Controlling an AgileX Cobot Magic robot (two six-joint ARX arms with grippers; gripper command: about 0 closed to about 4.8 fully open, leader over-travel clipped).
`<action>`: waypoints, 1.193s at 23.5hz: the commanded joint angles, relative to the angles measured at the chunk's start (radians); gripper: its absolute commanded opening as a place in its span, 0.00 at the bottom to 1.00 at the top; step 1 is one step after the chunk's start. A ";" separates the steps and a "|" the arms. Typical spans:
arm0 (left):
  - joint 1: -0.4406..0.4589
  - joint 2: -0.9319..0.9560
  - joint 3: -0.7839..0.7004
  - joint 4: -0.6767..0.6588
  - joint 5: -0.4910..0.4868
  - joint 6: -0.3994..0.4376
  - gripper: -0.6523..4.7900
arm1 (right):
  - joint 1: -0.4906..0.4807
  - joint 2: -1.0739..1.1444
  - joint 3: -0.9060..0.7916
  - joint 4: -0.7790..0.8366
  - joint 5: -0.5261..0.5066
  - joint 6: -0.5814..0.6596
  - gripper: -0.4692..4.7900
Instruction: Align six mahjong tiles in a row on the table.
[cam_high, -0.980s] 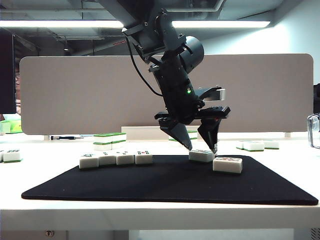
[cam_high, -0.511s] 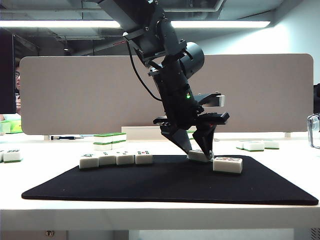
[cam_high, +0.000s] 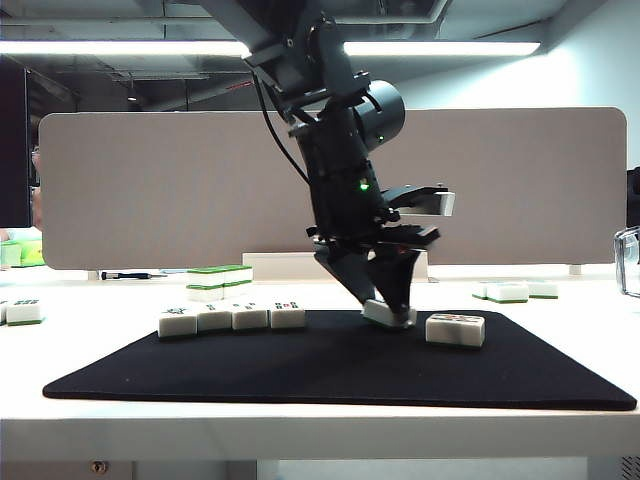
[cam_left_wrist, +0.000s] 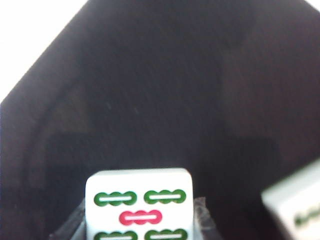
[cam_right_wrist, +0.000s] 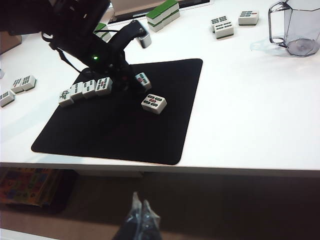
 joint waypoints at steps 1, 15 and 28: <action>0.030 -0.020 0.003 -0.051 -0.001 0.081 0.50 | 0.000 -0.012 0.002 0.010 0.001 -0.003 0.09; 0.128 -0.021 0.002 -0.197 -0.001 0.299 0.51 | 0.000 -0.012 0.002 0.010 0.020 -0.003 0.09; 0.133 -0.021 0.002 -0.183 -0.112 0.341 0.52 | 0.000 -0.012 0.002 0.009 0.019 -0.003 0.09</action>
